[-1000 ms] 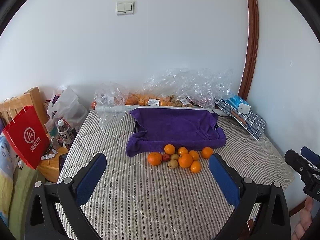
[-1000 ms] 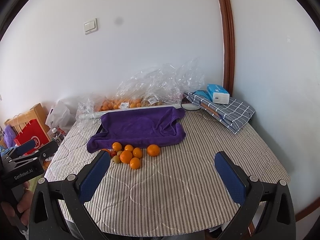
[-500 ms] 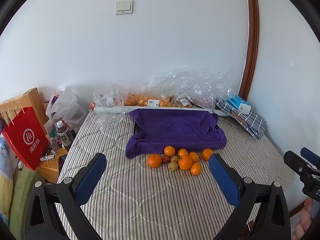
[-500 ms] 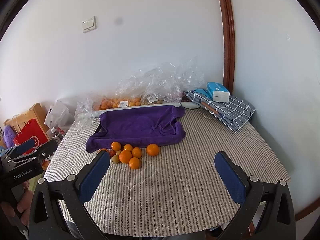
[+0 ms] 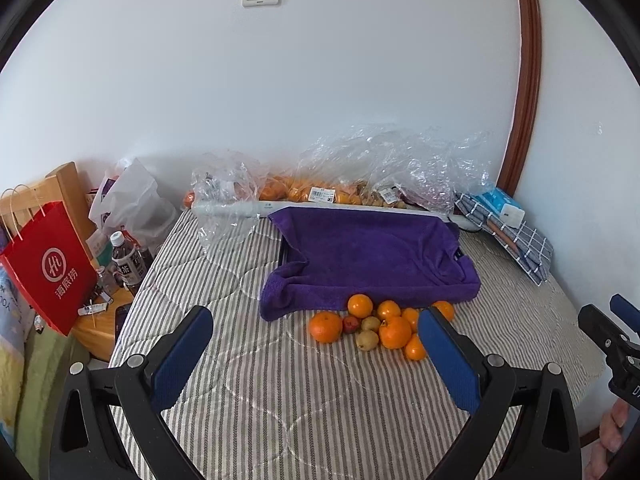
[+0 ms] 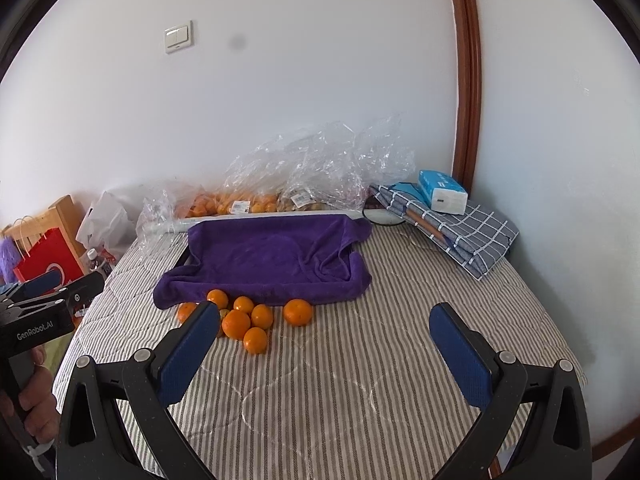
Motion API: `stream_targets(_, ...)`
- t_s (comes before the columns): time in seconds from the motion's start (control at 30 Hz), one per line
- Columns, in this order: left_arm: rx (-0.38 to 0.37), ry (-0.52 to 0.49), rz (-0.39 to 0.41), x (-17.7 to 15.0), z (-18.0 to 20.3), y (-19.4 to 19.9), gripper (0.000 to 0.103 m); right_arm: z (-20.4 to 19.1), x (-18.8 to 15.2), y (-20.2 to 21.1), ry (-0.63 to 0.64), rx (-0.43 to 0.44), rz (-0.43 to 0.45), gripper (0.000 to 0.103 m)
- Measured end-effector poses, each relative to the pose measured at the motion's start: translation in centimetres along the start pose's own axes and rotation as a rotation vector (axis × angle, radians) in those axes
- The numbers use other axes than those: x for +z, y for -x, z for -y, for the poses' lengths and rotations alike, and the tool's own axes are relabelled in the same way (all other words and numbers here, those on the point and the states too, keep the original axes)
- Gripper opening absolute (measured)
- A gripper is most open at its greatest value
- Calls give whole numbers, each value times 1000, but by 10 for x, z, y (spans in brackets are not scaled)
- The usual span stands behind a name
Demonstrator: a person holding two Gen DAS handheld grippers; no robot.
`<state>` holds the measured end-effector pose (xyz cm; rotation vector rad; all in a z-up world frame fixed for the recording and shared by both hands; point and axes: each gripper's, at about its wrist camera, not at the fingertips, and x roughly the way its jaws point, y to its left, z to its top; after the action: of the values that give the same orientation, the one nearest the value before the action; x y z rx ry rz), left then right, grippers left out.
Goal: Organize fruits
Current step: 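Grasp a large orange with the right tool while the left tool grasps another orange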
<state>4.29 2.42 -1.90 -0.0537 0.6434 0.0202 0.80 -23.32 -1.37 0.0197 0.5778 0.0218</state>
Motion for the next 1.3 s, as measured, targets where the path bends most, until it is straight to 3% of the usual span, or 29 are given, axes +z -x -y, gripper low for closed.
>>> stream_targets(0.17,32,27,-72,-14,-19,-43,103,-8,-11,-47,53,-15,-39,101)
stream_targets(0.5,41,49,-206,-43,-48,-118,100,-22,-49,-168,111,53,-250,66)
stream_targets(0.67,19,45,-237,-47,-52,-144,96,-17,-50,-205,63,98,-285,62)
stream_targets(1.03,-159,26,-254,-52,-43,-166,92,-19,-45,-237,48,128,-299,50)
stream_targets(1.13,-163,10,-247,-52,-36,-169,92,-17,-44,-238,40,165,-298,41)
stream_targets(1.3,-192,2,-256,-52,-27,-178,80,-10,-47,-229,28,158,-279,41)
